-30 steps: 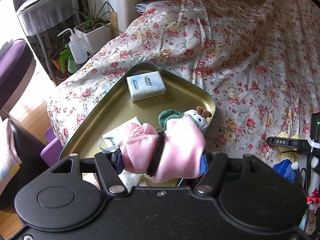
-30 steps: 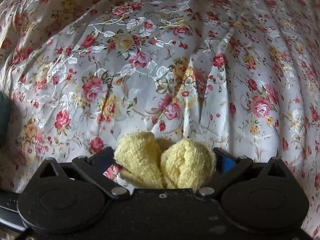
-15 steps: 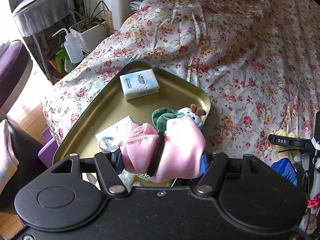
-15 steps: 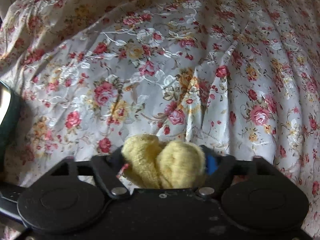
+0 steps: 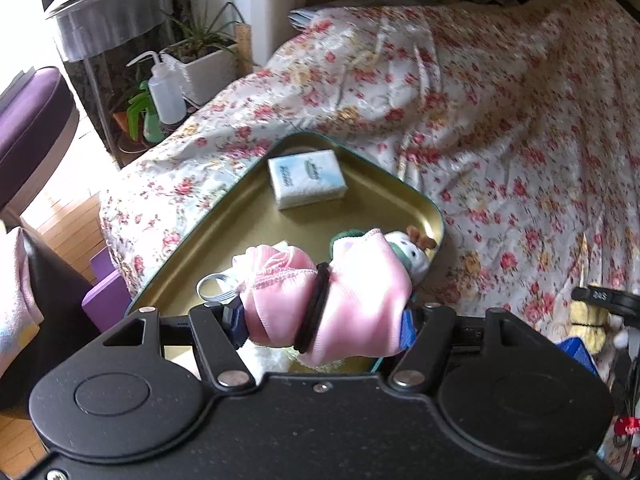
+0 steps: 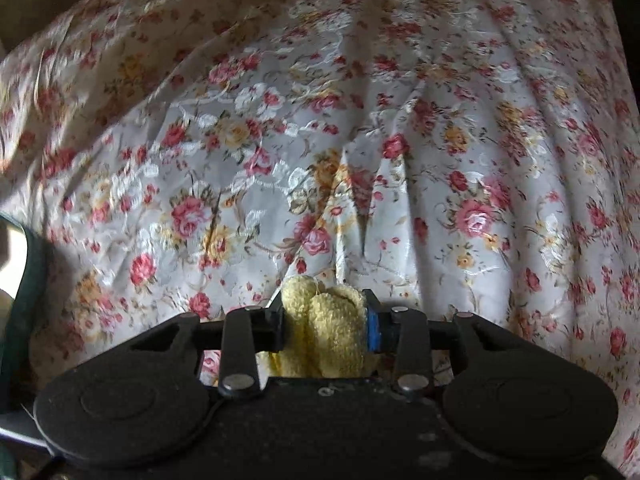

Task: Organize soft objects
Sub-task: 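Open the left gripper to drop the pink bundle in the tray while the right drops the yellow bundle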

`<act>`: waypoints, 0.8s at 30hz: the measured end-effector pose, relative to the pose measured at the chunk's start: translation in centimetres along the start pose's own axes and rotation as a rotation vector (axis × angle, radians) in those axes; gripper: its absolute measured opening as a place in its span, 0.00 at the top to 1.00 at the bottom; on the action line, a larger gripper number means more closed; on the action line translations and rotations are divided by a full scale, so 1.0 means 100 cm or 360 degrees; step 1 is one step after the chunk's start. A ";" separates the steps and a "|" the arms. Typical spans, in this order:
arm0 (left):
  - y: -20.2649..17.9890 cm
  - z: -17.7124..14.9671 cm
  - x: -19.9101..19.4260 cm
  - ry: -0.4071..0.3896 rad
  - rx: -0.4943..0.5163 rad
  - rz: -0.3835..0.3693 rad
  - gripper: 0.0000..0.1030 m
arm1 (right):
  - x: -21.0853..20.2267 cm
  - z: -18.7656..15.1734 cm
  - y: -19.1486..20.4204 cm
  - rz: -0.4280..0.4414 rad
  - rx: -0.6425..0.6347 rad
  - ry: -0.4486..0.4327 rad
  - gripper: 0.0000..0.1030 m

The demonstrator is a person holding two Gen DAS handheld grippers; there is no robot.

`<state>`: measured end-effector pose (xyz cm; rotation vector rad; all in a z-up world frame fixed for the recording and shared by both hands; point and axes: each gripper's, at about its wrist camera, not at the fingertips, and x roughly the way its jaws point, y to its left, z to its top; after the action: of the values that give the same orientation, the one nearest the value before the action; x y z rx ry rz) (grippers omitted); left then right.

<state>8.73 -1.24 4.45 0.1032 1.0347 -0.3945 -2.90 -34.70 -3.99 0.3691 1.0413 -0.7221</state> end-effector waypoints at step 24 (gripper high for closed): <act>0.059 0.012 0.020 0.0037 -0.0209 0.0206 0.32 | -0.086 -0.025 0.044 0.0415 -0.0194 -0.0323 0.66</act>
<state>12.73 3.34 2.80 0.0566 1.0681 -0.2072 -4.06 -26.98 2.14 0.3125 0.8221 -0.4494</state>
